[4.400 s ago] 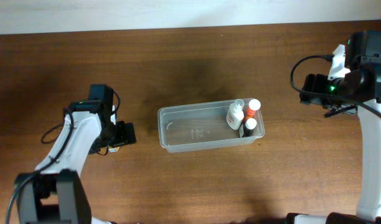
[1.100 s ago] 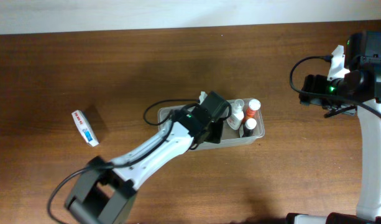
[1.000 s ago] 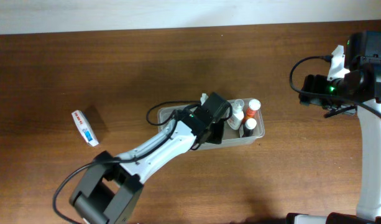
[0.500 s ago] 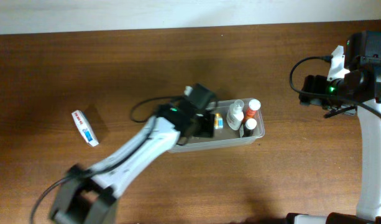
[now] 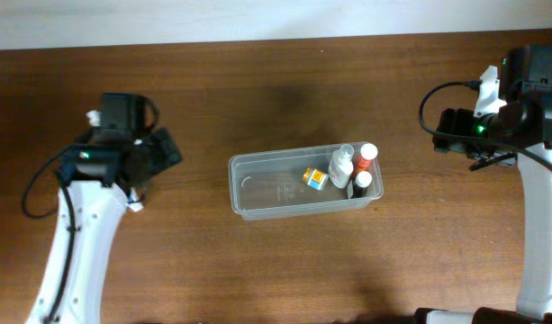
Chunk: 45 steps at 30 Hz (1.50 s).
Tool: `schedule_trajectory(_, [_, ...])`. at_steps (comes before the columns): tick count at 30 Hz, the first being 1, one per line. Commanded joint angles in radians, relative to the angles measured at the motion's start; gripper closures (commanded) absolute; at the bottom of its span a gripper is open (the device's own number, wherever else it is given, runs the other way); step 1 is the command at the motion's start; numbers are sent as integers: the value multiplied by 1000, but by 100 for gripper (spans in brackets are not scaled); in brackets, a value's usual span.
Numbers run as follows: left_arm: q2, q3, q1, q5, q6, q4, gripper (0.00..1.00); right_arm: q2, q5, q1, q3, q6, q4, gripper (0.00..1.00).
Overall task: Pack container
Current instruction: 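Grasp the white-and-red toothpaste box with the left gripper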
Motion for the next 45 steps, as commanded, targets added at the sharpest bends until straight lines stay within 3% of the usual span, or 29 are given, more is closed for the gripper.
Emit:
schedule_trajectory(1, [92, -26, 106, 7, 9, -4, 1, -5, -6, -2, -4, -1, -1, 22])
schedule_trajectory(9, [352, -26, 261, 53, 9, 4, 1, -6, -6, -2, -4, -2, -1, 22])
schedule_trajectory(19, [547, -26, 283, 95, 43, 68, 3, -5, -6, -2, -4, -2, -2, 22])
schedule_trajectory(21, [554, -26, 283, 93, 43, 69, 11, -6, -6, -2, -4, -2, -2, 22])
schedule_trajectory(24, [554, -23, 283, 92, 60, 72, 34, -5, -6, -2, -4, -2, -2, 22])
schedule_trajectory(26, [554, -15, 283, 92, 72, 72, 40, -5, -6, -2, -4, -2, -2, 22])
schedule_trajectory(30, [553, 3, 283, 89, 113, 70, 64, -5, -5, -2, -4, -1, -2, 22])
schedule_trajectory(38, [480, 34, 280, 90, 119, 35, 69, -5, -5, -2, -4, -2, -2, 22])
schedule_trajectory(45, [236, 48, 178, 124, 147, -3, 69, -5, -6, -2, -4, -2, -2, 22])
